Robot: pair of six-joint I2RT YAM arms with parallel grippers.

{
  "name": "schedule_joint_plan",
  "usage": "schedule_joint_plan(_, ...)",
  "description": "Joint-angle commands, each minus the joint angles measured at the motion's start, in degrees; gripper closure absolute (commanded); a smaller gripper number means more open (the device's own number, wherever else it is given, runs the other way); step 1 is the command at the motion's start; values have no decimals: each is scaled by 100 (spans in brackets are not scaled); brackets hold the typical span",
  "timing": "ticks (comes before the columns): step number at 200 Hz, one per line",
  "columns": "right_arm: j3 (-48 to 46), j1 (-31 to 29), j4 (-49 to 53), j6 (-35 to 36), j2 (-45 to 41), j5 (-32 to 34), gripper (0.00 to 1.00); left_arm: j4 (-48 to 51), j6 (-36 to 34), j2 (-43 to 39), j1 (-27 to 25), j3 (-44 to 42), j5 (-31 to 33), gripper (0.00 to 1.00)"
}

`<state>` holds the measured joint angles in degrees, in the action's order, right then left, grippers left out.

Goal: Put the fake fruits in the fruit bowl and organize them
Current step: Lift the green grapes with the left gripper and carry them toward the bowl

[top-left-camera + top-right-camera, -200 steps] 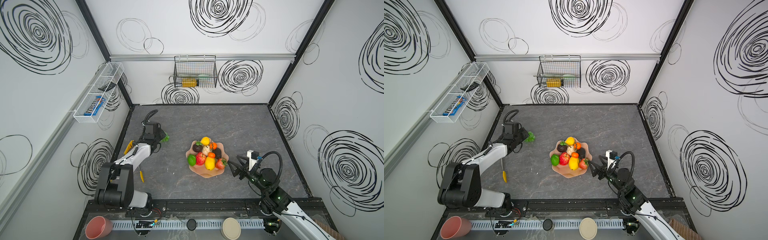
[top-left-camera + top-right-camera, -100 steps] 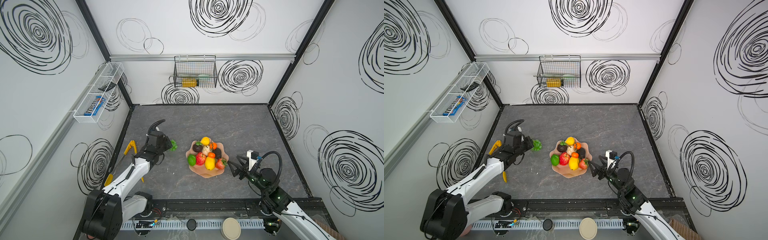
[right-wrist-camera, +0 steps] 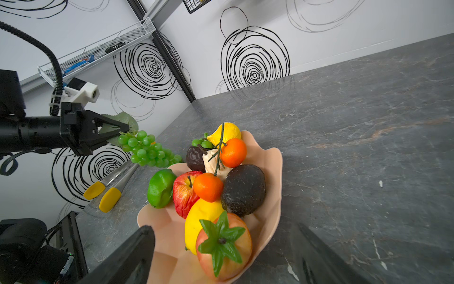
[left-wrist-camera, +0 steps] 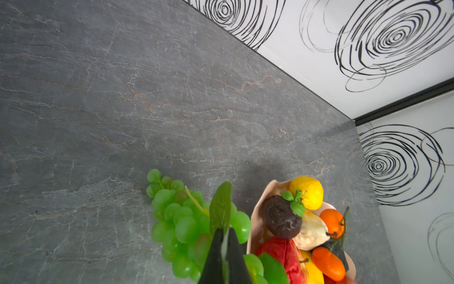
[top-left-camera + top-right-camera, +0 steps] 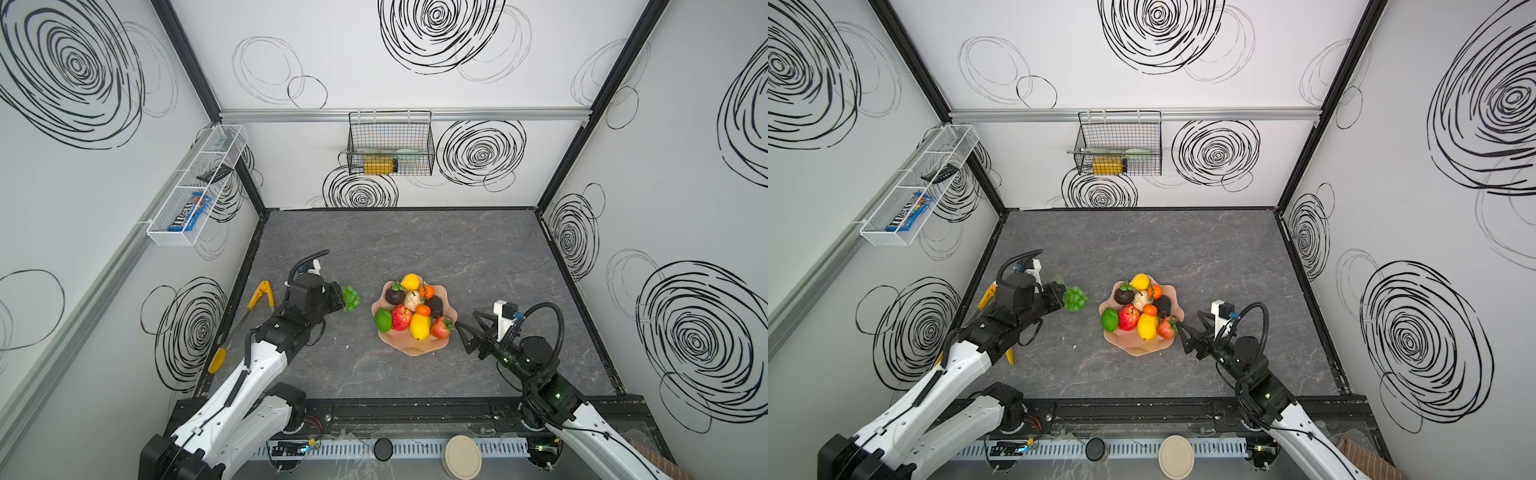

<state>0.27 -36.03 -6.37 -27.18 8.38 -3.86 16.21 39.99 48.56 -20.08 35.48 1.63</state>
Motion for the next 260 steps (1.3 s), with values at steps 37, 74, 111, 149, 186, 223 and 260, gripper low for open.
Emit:
schedule_joint_plan(37,-73,22,-207,2,39,-19,10,821,132,-433,-865,947,492,100)
schedule_joint_plan(74,-71,26,-198,11,37,-2,10,1138,167,-335,-1574,1480,675,100)
schedule_joint_plan(111,-64,26,-198,38,40,23,10,1476,36,-58,-2243,2062,842,100)
schedule_joint_plan(149,-56,26,-181,61,39,32,10,1576,36,234,-2882,2324,945,100)
schedule_joint_plan(186,-47,26,-174,56,30,49,10,1570,-74,511,-3475,2505,1151,100)
schedule_joint_plan(223,-45,27,-146,70,13,53,9,1707,-311,853,-3793,2551,1175,100)
schedule_joint_plan(260,-36,26,-133,65,-1,73,9,1870,-447,1101,-3924,2564,1327,100)
